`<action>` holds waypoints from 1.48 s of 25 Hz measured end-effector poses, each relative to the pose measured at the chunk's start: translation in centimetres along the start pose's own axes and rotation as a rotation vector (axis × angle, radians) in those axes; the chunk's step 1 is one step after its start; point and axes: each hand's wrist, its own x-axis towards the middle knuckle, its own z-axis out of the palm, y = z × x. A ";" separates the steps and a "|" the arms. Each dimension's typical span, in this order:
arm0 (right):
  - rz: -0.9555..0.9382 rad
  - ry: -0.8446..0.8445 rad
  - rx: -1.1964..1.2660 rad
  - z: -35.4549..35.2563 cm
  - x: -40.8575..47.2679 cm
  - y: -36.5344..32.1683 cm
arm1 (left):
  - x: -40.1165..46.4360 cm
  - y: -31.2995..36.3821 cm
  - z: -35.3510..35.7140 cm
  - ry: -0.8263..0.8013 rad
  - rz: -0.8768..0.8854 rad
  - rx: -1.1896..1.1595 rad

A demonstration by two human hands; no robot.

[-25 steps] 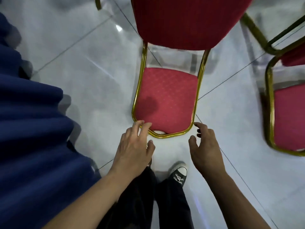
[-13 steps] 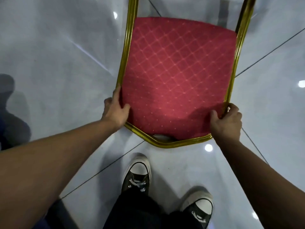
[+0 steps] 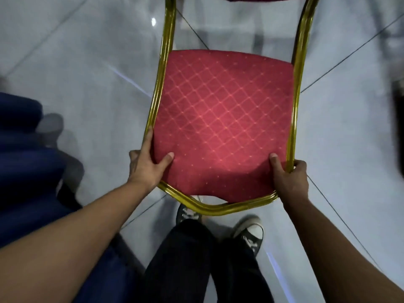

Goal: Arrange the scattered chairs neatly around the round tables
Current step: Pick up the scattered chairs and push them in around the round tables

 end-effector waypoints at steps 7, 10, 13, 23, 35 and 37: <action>0.068 -0.078 -0.245 -20.1 -17.6 -10.8 | -22.4 10.7 -14.6 0.069 -0.156 0.013; 0.083 -0.114 -0.282 -27.6 -23.7 -15.9 | -29.6 16.1 -21.0 0.138 -0.145 0.074; 0.117 -0.155 -0.271 -33.3 -27.9 -20.7 | -34.1 20.5 -26.5 0.199 -0.123 0.068; -0.132 -0.129 -0.137 -39.9 -36.6 -29.0 | -42.0 28.6 -34.4 0.293 0.246 -0.085; -0.717 0.152 -0.330 -39.0 -36.7 -43.1 | -33.2 42.3 -41.5 0.282 0.568 0.189; -0.710 0.128 -0.339 -39.5 -35.0 -45.3 | -31.6 44.4 -42.9 0.238 0.581 0.219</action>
